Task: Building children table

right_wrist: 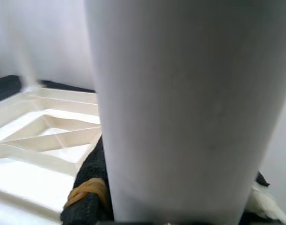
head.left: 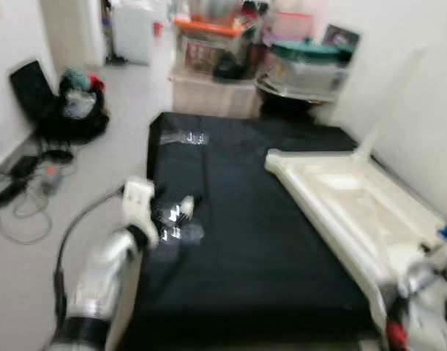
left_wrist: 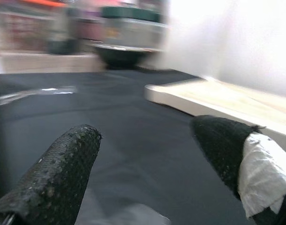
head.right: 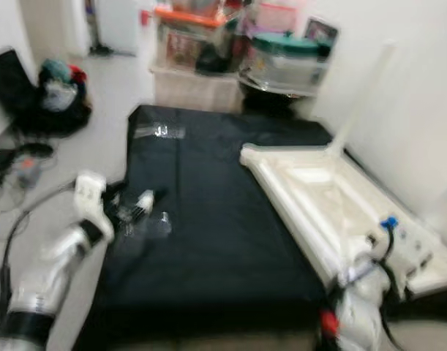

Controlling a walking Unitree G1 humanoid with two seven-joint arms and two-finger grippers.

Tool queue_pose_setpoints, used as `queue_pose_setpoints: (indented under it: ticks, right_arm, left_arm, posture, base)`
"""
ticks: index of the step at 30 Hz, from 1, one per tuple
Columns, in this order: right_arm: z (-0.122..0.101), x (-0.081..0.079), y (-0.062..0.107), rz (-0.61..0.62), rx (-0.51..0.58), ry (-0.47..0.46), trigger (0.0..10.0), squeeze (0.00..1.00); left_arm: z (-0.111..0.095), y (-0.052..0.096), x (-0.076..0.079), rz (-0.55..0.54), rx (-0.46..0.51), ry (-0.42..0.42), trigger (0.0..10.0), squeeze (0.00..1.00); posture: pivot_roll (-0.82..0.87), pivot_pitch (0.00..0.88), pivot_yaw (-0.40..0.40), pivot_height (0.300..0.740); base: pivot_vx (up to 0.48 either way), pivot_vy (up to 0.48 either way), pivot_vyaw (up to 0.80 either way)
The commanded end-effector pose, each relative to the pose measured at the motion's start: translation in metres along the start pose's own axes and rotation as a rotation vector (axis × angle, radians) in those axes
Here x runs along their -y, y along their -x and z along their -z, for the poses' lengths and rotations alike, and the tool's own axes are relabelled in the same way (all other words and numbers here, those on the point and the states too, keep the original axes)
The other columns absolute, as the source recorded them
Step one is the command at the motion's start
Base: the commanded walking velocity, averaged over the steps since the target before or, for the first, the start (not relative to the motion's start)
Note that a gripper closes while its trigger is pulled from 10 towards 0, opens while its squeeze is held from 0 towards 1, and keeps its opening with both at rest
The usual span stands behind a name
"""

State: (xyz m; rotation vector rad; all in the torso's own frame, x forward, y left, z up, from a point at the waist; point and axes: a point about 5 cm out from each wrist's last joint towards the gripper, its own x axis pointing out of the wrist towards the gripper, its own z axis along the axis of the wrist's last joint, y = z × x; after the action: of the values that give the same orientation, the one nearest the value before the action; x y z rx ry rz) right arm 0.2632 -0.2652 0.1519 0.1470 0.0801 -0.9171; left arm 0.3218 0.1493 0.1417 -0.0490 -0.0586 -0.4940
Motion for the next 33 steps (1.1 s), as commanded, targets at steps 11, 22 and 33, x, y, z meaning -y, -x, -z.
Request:
queue_pose_setpoints:
  ticks: [11, 22, 33]
  right_arm:
    - [-0.034, -0.036, -0.031, -0.565, 0.020, -0.155, 10.0, 0.00]
    - [-0.058, -0.032, -0.046, -0.837, 0.086, -0.117, 10.0, 0.00]
    - [-0.048, -0.023, -0.069, -0.623, 0.060, -0.028, 0.0, 0.00]
  left_arm:
    - [0.004, 0.003, -0.002, -0.020, -0.021, 0.003, 10.0, 0.00]
    - [0.004, 0.002, -0.001, -0.018, -0.022, 0.004, 10.0, 0.00]
    - [0.004, 0.003, -0.002, -0.021, -0.025, -0.001, 10.0, 0.00]
  posture:
    - [0.00, 0.000, -0.098, 0.740]
    - [0.00, 0.000, -0.097, 0.740]
    - [0.01, 0.000, -0.102, 0.740]
  base:
    - [0.000, 0.000, 0.00]
    - [0.000, 0.000, 0.00]
    - [0.000, 0.000, 0.00]
